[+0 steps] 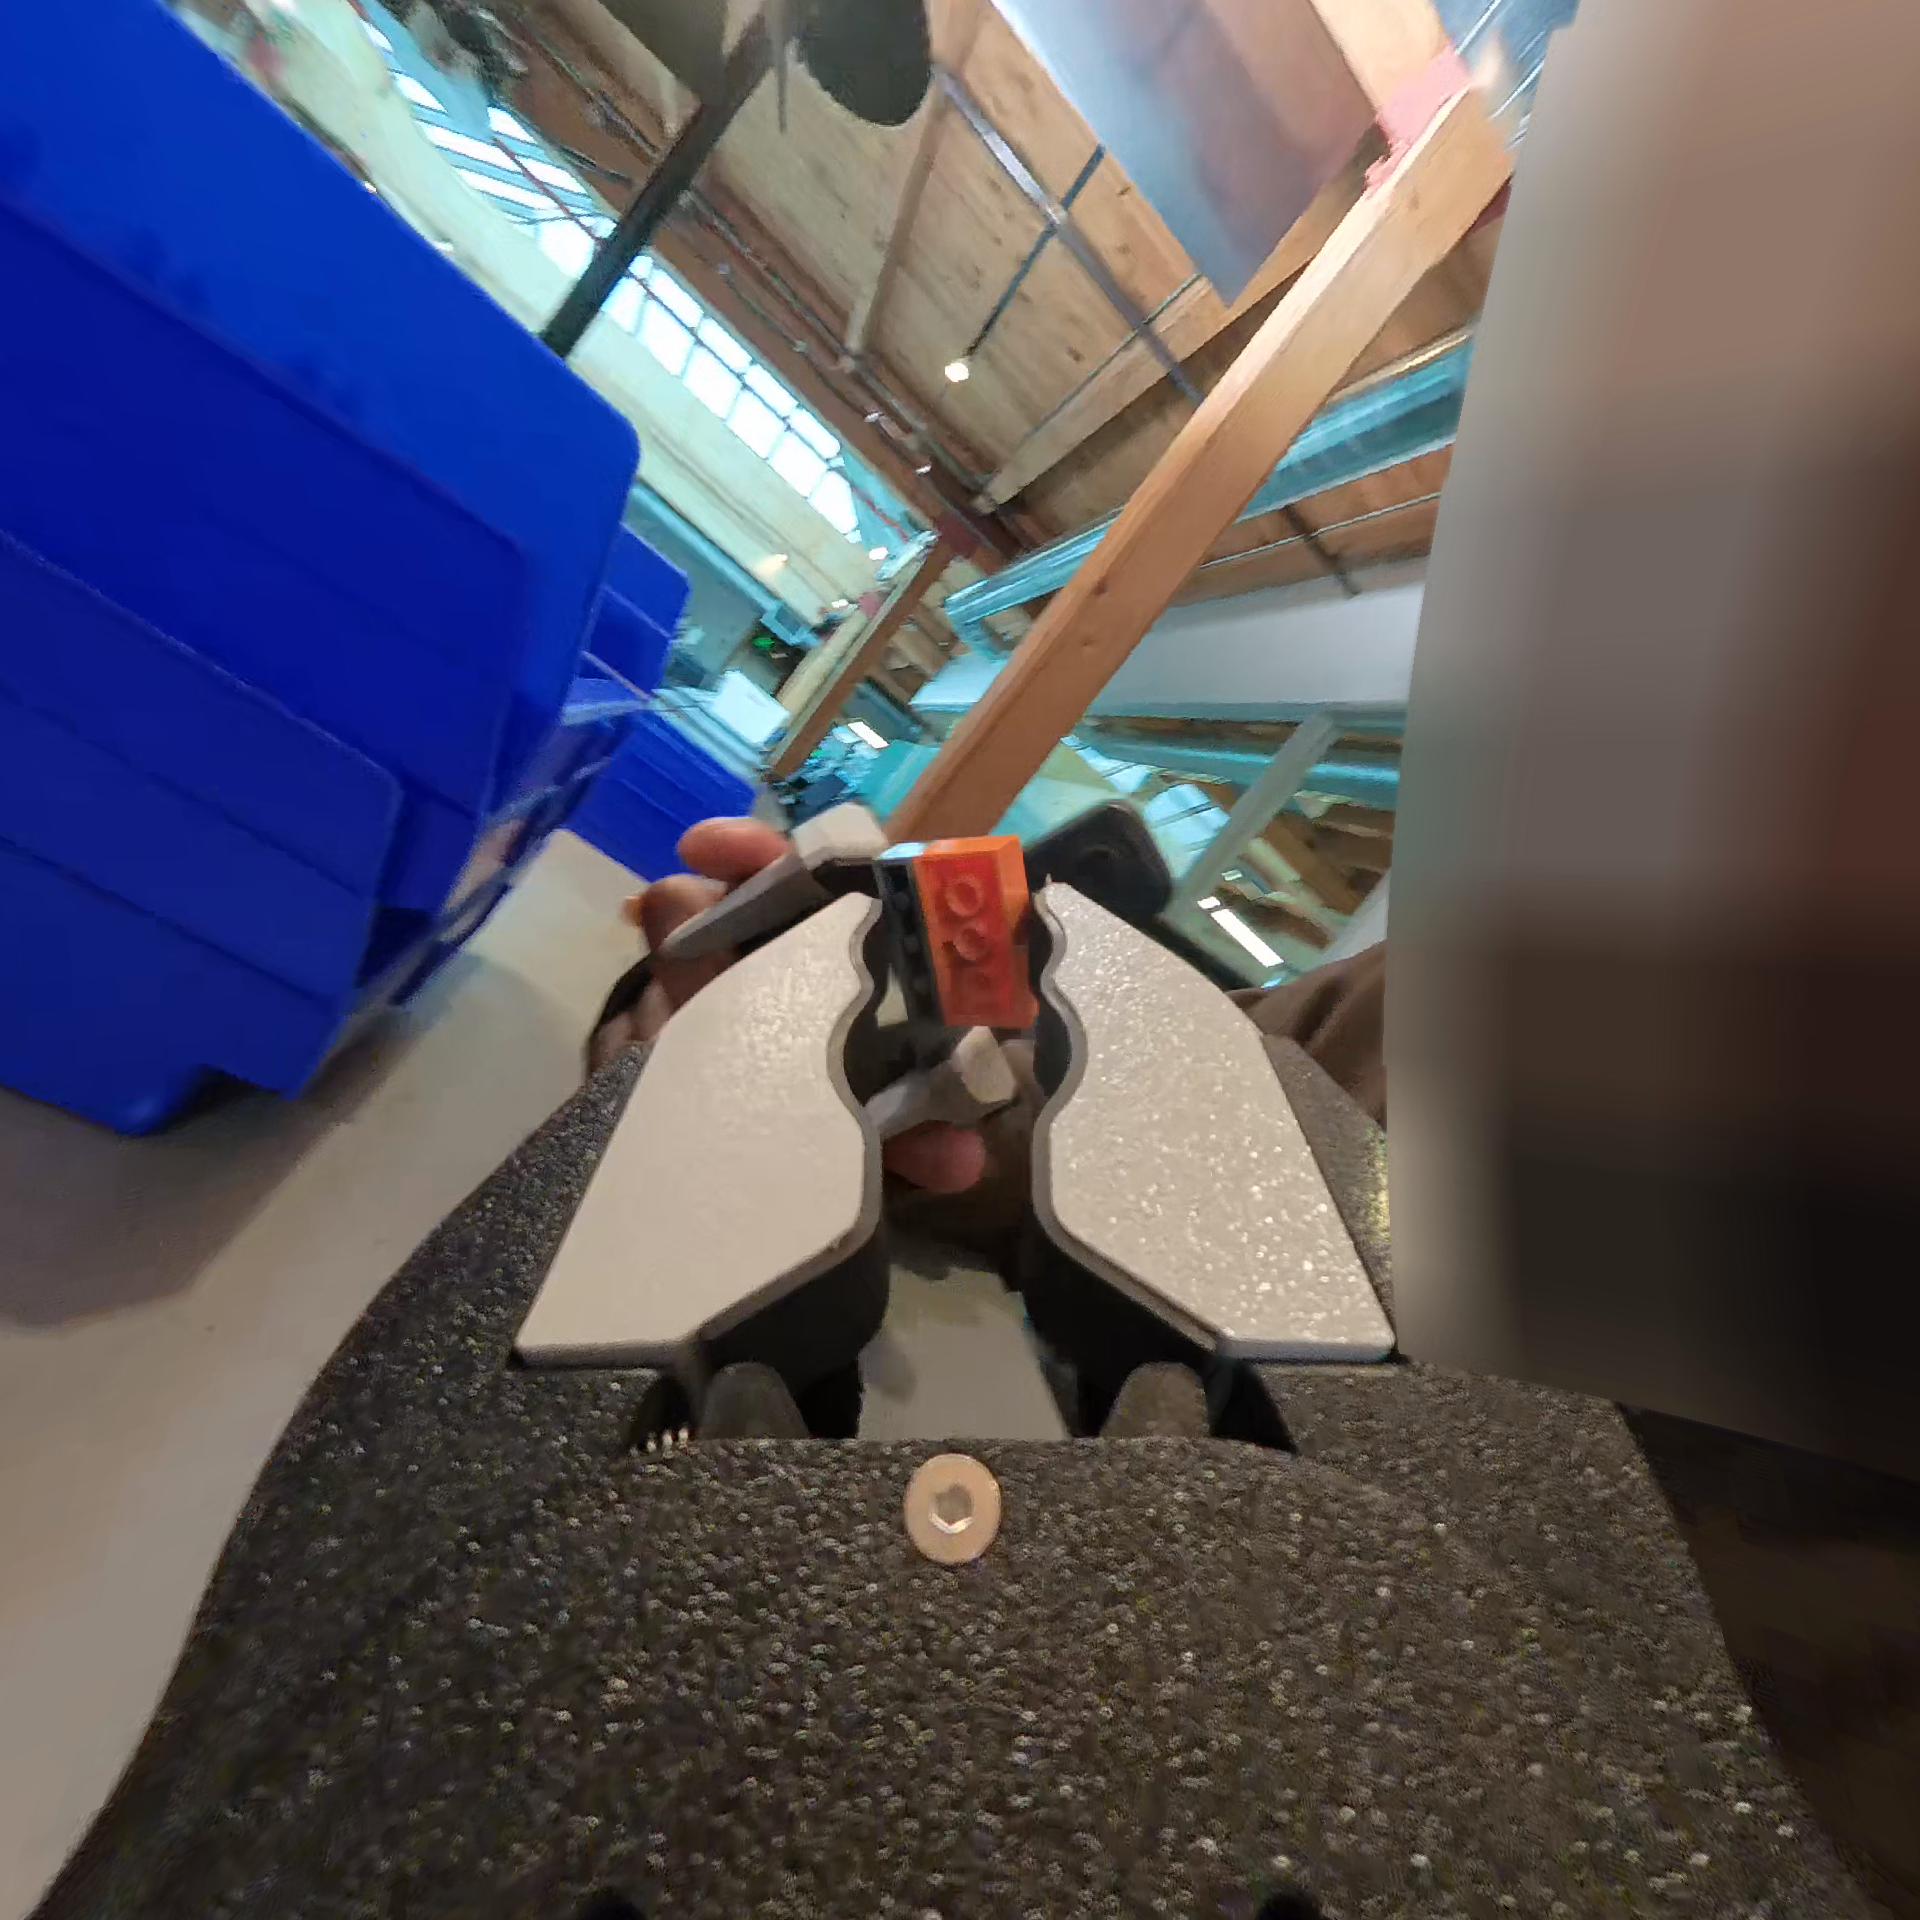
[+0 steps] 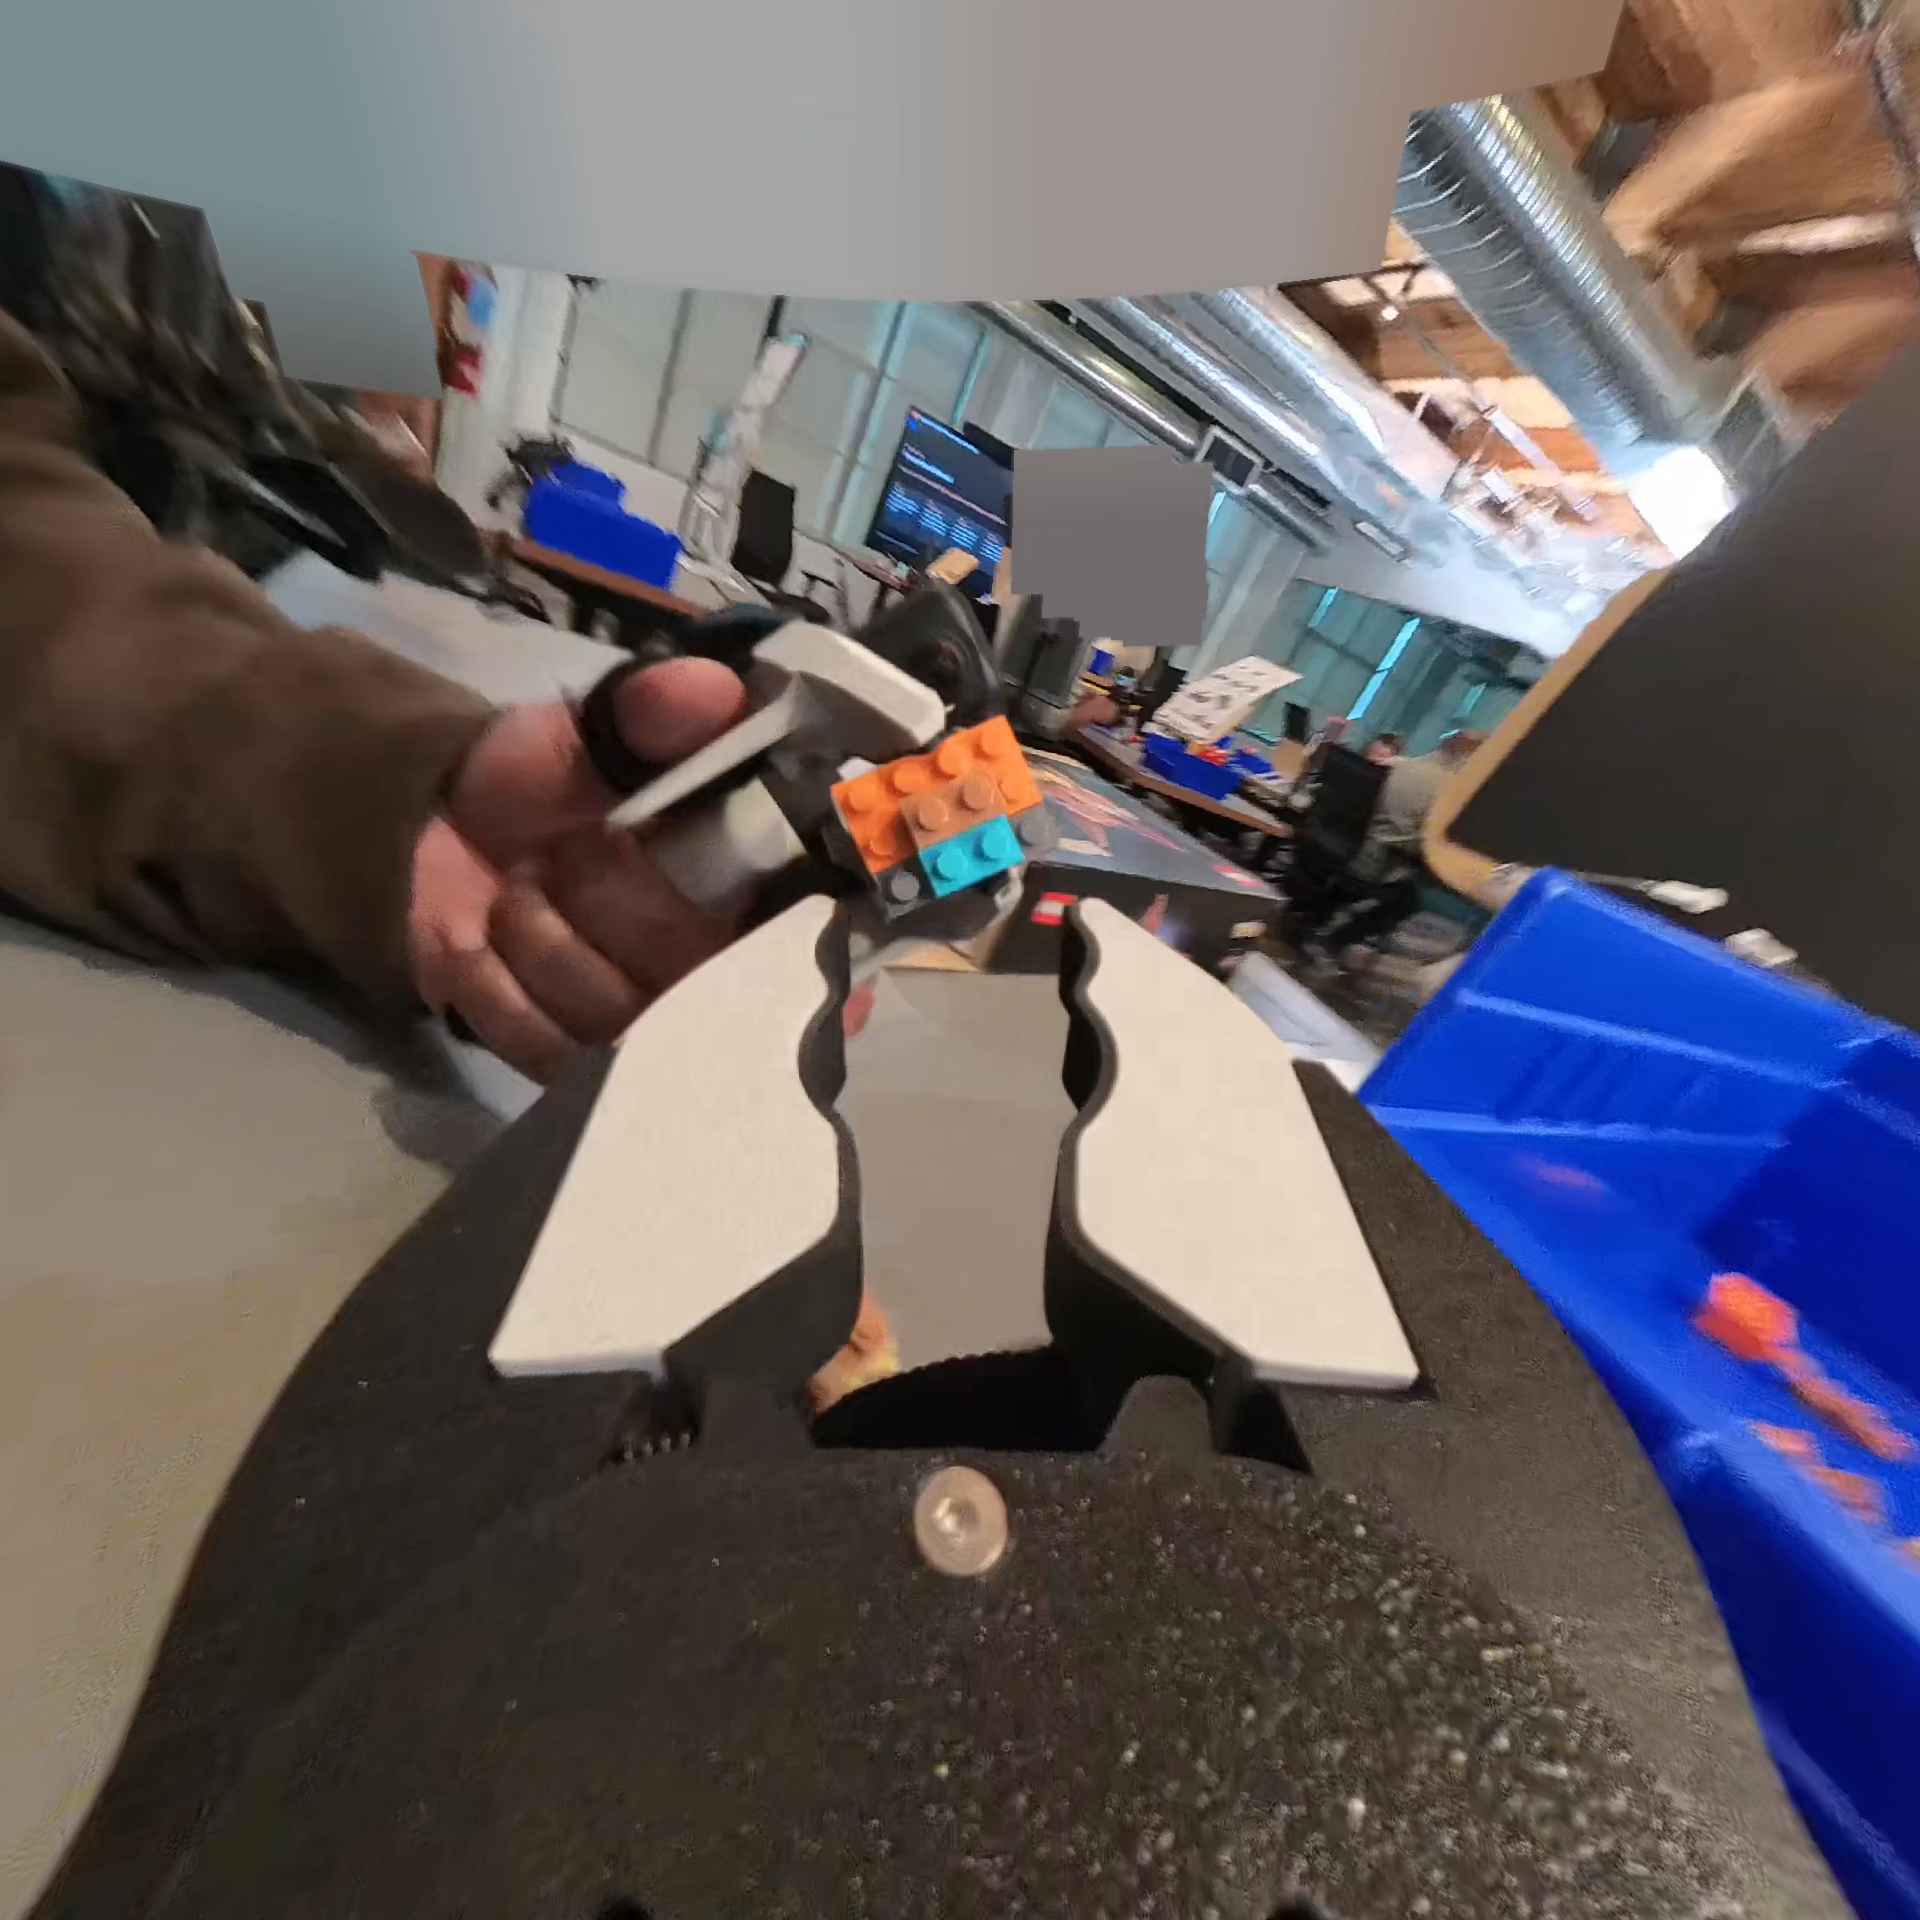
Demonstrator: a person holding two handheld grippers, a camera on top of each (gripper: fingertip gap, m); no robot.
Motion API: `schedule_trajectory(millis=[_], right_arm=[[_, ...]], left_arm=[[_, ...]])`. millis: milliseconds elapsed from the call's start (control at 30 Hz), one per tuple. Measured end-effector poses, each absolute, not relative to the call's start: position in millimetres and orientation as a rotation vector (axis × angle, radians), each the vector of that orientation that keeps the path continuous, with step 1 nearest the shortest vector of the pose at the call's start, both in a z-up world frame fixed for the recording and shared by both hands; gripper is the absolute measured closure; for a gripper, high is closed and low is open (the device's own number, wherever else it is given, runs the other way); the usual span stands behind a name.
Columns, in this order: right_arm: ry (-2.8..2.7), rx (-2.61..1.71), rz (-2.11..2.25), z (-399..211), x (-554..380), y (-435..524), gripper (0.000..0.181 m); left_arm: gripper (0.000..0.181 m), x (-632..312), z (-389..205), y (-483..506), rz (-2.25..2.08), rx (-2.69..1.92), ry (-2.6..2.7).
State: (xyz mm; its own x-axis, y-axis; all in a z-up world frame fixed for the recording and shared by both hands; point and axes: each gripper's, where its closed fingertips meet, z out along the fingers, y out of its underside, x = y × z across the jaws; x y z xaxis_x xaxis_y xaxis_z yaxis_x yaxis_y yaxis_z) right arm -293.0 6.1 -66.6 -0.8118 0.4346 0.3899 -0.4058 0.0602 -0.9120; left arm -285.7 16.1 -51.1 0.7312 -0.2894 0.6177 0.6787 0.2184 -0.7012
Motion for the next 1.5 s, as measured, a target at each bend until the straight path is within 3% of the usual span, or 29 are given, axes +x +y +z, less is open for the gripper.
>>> schedule_trajectory(millis=[233, 600, 833, 967, 1100, 1167, 1500], right_arm=[[-1.651, 0.233, 1.327, -70.4, -297.5, 13.3, 0.15], [-1.721, 0.33, 1.201, -88.0, -295.4, 9.9, 0.157], [-1.739, 0.321, 1.242, -88.0, -293.2, 9.7, 0.159], [-1.75, 0.317, 1.348, -84.5, -285.6, 7.2, 0.159], [-1.758, 0.338, 1.366, -86.4, -280.6, 3.5, 0.159], [-1.759, 0.339, 1.362, -87.3, -280.3, 2.9, 0.159], [-1.73, 0.293, 1.353, -81.9, -283.9, 4.3, 0.165]], left_arm=[[0.156, -296.4, -65.9, 15.3, -0.379, -1.411, -0.377], [0.156, -298.6, -86.5, 20.9, -0.269, -1.553, -0.36], [0.155, -295.9, -85.4, 20.6, -0.383, -1.512, -0.368], [0.144, -291.4, -85.8, 19.7, -0.606, -1.439, -0.395], [0.146, -283.5, -84.9, 20.9, -0.723, -1.391, -0.374], [0.155, -281.2, -82.2, 19.7, -0.738, -1.367, -0.354], [0.156, -284.8, -77.6, 18.6, -0.653, -1.353, -0.334]])
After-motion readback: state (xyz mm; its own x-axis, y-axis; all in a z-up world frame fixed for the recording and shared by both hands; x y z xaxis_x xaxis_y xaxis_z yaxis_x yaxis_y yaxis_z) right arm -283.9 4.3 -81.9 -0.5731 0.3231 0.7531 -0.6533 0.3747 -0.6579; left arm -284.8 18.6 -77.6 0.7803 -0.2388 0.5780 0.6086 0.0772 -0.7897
